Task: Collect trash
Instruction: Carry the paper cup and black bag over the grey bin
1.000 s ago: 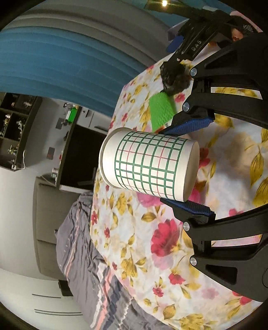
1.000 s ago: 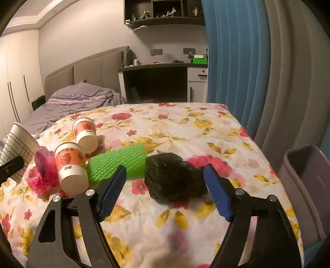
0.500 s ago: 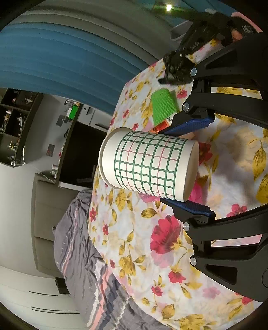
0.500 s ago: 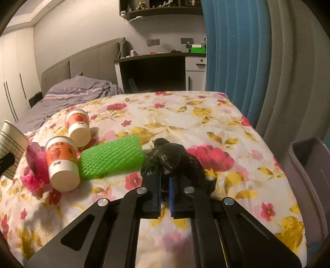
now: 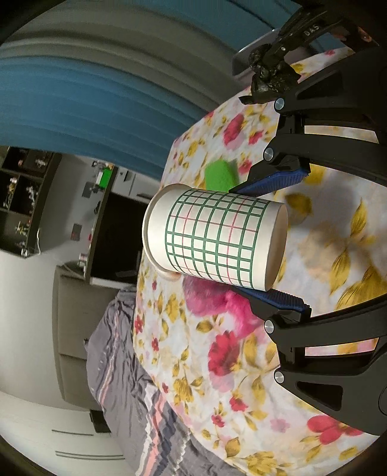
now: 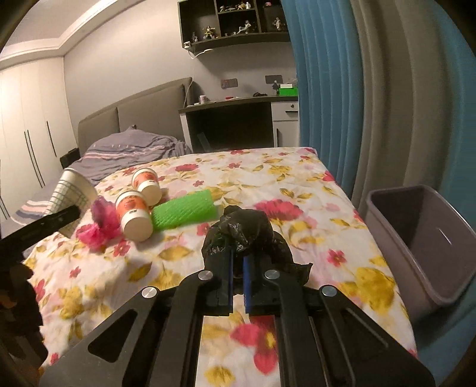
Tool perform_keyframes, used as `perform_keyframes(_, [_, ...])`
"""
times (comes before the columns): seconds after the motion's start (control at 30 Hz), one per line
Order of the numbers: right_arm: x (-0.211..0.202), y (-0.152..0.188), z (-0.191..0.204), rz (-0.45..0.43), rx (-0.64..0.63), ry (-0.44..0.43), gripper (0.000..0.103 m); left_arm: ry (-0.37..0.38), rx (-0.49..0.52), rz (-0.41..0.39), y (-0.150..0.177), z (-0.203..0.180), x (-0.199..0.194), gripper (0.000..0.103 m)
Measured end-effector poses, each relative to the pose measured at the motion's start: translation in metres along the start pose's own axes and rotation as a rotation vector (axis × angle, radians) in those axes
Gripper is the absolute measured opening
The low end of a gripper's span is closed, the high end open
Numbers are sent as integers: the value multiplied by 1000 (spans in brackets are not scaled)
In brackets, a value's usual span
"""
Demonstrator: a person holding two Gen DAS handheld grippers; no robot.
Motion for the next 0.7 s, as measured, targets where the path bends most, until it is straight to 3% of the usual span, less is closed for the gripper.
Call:
perform_keyframes(0.23, [-39, 11, -20, -49, 9, 16, 6, 58, 65, 13, 16, -45, -4, 56])
perform_keyframes(0.7, [-78, 14, -68, -126, 55, 87, 6, 182, 217, 22, 28, -136, -1, 56])
Point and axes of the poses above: each gripper's, at about its wrist camera, not at the fingertips, and x roughly the way its jaws point, z to its left, y to its underside, the point moved 3 cm from there along x, roughly the way its jaws point, and after that the axes turned 9 degrees about z, right-handed, at the moved point
